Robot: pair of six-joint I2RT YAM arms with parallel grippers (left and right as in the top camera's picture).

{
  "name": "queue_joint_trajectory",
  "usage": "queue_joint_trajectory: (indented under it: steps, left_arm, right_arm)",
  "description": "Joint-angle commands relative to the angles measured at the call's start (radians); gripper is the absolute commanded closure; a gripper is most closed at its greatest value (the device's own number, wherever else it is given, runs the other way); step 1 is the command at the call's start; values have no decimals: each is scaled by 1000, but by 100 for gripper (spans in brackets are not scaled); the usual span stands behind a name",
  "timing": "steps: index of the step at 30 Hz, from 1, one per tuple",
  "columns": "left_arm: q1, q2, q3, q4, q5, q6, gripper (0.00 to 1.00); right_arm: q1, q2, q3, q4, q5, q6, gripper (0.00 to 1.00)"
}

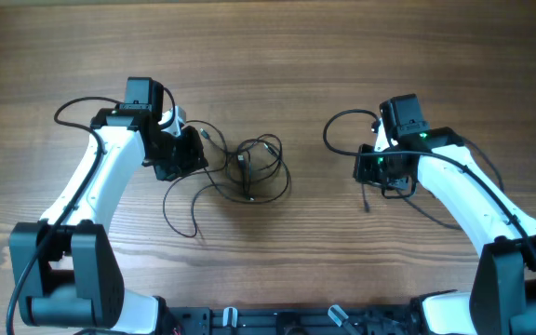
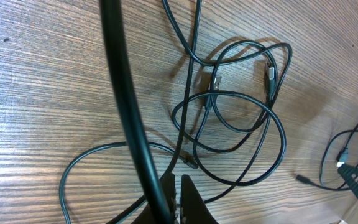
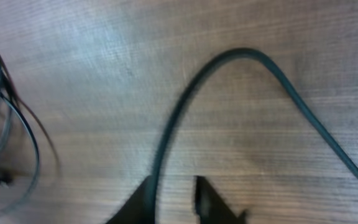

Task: Untangle cables
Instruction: 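Move the right gripper back toward the bundle held by the left gripper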

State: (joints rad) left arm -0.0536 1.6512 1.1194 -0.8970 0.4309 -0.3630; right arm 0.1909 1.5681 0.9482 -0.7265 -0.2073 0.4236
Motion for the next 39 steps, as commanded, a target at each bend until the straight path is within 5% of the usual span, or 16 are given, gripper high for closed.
queue_joint_trajectory:
  steps: [1,9,17,32,34,39]
  left_arm:
    - [-3,-19,6,2,-9,18,96]
    - [-3,-19,6,-8,-9,16,96]
    - [-3,-19,6,-10,-9,16,96]
    - [-3,-19,6,-10,-9,16,96]
    - [-3,-19,6,-10,-9,16,96]
    - [-3,-19,6,-10,-9,16,96]
  right_arm:
    - [-2,10,-2,58,25,31,90]
    - [-160,-5,145,29,132,96,96]
    - [-481,-14,446,-30,-21,64,96]
    - [-870,-14,458,1,-161,119,96]
    - [-873,-14,458,0,-208,73,86]
    - [-868,-14,451,-48,-232,46,33]
